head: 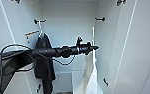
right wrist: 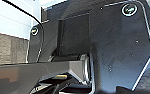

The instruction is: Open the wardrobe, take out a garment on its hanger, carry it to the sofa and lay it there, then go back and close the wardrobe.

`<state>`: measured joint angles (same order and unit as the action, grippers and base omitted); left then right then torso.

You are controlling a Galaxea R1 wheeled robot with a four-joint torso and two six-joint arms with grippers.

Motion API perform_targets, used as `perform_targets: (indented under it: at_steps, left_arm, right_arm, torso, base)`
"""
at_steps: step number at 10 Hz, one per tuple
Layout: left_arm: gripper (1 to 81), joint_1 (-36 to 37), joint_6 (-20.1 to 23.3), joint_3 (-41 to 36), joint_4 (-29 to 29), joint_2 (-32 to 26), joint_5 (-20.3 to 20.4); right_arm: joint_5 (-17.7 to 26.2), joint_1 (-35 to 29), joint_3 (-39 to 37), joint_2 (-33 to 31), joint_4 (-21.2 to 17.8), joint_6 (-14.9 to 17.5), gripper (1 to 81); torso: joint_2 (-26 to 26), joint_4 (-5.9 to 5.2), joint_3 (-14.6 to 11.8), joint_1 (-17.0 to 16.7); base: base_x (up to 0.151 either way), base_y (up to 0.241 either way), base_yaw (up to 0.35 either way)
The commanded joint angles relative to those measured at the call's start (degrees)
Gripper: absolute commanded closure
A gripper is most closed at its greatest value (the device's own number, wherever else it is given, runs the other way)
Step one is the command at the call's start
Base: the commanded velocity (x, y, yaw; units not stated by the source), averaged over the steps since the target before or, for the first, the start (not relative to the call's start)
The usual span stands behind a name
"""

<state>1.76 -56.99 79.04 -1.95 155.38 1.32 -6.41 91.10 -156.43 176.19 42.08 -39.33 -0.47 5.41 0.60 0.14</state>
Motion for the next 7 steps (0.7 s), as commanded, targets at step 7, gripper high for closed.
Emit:
perform_targets:
  at_steps: [7]
  left_arm:
    - [81.1, 10.24, 0.92, 3.58, -1.48, 8.37, 2.02]
  right_arm:
    - [1.93, -2.45, 0.61, 0.15, 0.55, 0.13, 1.0]
  torso:
    - [0.00, 0.00, 0.00, 0.00]
  base:
    - [-0.108, 0.000, 0.000]
